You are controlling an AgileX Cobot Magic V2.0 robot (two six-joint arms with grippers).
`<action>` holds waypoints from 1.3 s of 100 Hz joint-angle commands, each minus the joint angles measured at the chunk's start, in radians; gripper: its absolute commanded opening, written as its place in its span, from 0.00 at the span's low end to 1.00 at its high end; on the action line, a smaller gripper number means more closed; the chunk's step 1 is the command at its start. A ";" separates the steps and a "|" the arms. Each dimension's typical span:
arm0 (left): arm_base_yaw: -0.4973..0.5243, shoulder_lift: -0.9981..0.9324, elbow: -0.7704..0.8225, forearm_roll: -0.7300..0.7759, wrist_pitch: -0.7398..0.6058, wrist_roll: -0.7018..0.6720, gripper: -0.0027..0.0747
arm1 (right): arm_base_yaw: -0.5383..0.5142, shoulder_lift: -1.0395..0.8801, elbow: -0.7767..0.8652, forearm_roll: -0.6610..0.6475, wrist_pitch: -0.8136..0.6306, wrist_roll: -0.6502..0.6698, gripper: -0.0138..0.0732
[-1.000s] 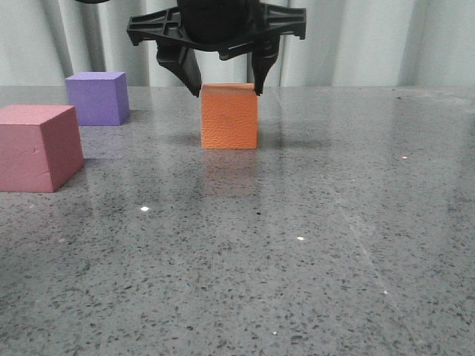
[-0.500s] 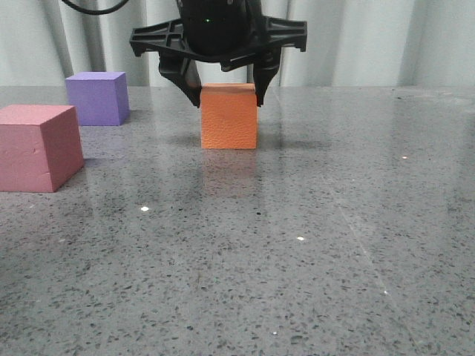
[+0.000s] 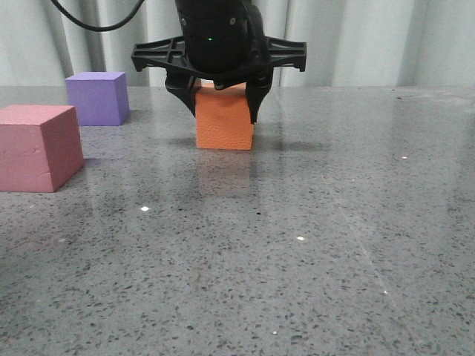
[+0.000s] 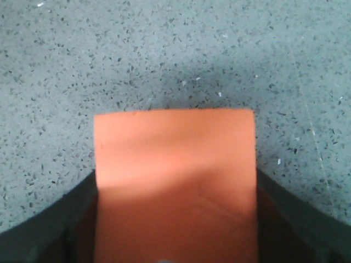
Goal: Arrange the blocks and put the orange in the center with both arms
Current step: 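Lift the orange cube and carry it toward the purple and pink cubes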
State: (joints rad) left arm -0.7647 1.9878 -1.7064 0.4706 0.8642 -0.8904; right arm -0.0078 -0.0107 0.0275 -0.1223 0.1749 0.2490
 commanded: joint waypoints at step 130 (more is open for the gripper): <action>0.307 -0.503 0.484 0.161 -0.310 -0.027 0.24 | -0.005 -0.024 -0.014 -0.004 -0.085 -0.007 0.08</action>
State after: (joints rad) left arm -0.4620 1.5299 -1.2211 0.6147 0.6480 -0.9127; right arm -0.0078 -0.0107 0.0275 -0.1223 0.1749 0.2490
